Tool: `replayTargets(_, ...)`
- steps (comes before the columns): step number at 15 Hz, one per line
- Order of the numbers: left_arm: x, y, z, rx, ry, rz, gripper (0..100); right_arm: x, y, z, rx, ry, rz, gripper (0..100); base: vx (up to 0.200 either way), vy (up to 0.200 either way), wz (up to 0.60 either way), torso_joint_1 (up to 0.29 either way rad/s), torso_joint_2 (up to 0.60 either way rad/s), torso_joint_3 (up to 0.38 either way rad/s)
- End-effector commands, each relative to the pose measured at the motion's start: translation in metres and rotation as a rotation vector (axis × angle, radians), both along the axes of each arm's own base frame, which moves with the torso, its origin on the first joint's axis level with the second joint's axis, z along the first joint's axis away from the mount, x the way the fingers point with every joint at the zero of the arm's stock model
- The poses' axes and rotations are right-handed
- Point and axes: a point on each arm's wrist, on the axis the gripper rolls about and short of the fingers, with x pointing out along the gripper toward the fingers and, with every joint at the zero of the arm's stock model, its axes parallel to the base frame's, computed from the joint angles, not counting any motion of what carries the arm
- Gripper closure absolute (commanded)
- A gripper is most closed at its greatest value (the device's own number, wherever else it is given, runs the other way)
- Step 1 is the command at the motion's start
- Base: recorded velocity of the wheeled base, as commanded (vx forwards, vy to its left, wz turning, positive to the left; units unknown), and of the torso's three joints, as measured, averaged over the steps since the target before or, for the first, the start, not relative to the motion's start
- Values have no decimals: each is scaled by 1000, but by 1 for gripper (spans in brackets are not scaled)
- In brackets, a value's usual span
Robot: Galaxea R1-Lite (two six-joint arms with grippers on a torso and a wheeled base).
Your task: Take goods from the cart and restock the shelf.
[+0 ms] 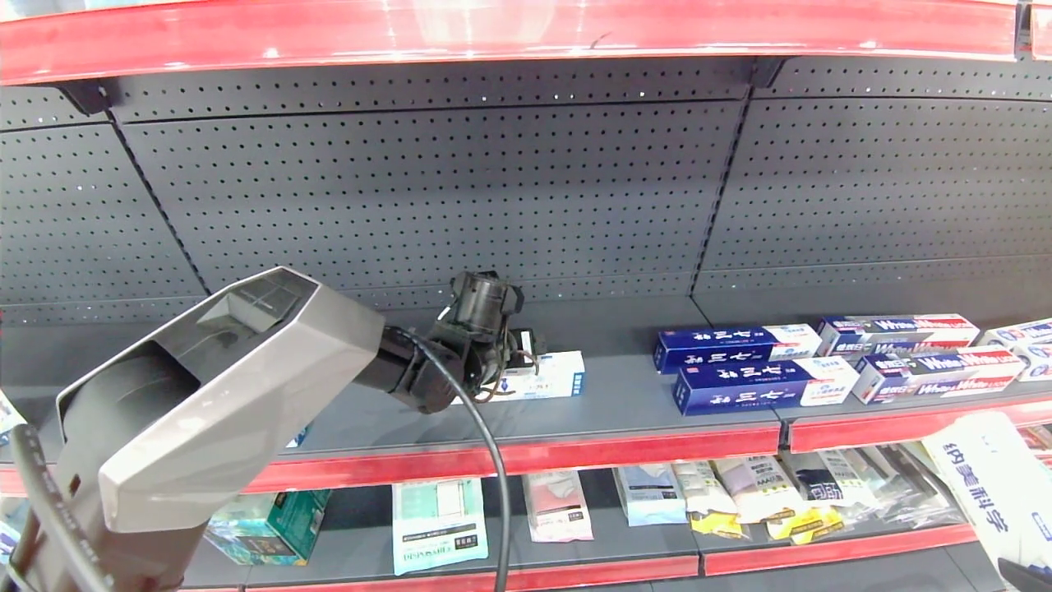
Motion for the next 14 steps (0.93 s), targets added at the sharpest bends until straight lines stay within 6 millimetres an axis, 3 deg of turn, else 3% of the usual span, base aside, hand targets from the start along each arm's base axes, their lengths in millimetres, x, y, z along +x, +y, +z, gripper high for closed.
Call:
replayTargets(1,-2,-1,-2,4,7,-5,0,-1,0,0,0,-4,0,100,0,0,0,0,0,0)
replayTargets(14,-24,6,-11,10,49,-47,0,-1,0,-1,0,-1,0,100,0,0,0,0,0,0)
